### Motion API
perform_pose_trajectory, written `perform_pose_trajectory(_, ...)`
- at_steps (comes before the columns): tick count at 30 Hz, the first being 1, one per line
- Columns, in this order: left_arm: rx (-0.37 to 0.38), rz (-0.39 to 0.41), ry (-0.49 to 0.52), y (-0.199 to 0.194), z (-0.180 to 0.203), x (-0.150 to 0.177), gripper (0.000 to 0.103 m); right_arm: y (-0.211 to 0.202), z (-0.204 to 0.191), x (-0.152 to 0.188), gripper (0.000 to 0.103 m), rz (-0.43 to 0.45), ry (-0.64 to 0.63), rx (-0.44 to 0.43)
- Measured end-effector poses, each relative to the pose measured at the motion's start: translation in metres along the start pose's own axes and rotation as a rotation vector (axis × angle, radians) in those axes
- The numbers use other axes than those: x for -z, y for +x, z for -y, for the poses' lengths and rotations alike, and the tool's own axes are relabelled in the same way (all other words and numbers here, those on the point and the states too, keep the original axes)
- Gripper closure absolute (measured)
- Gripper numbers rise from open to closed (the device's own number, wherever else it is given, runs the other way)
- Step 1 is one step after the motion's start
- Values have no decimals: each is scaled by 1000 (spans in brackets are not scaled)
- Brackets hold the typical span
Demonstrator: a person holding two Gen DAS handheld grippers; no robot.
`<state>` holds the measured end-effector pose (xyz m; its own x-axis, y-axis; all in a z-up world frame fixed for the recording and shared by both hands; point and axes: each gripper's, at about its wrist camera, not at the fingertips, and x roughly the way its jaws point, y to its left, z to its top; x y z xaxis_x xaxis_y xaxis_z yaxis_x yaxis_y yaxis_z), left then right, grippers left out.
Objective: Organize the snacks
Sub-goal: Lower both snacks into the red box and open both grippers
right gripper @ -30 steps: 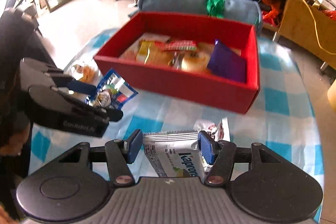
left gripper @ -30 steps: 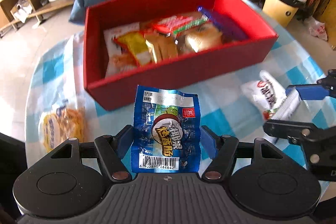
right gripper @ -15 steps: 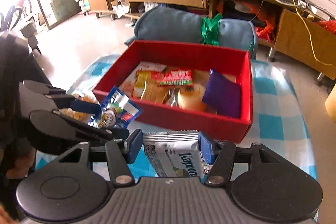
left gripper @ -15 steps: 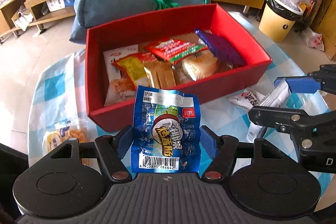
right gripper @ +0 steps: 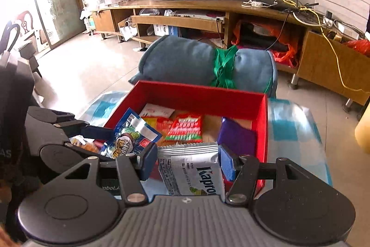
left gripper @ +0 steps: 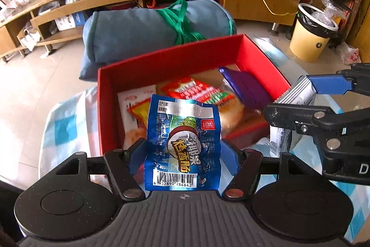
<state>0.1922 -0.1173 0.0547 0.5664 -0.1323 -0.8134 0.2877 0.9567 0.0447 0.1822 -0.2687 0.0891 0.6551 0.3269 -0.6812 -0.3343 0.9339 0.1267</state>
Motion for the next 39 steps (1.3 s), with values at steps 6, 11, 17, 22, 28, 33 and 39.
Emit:
perform_pose_trajectory(6, -20, 15, 32, 15, 7, -16, 29, 25, 2, -16, 51, -8, -25, 8)
perform_pose_trajectory(11, -50, -23, -8, 45, -6, -30, 29, 58, 19, -25, 51, -45, -1, 34)
perform_pose_trajectory(17, -84, -62, -37, 74, -17, -42, 29, 93, 31, -31, 51, -82, 39, 38)
perform_pose_trajectory(22, -101, -78, -70, 83, -24, -45, 28, 105, 37, -35, 51, -81, 65, 44)
perform_pose_trajectory(28, -105, -70, -75, 79, -25, -47, 22, 104, 43, -37, 50, -74, 99, 47)
perform_pose_trajectory(33, -101, -60, -81, 74, -24, -48, 19, 97, 47, -41, 46, -41, 119, 56)
perform_pose_trajectory(39, -110, -45, -78, 70, -24, -49, 18, 91, 49, -42, 45, -21, 117, 74)
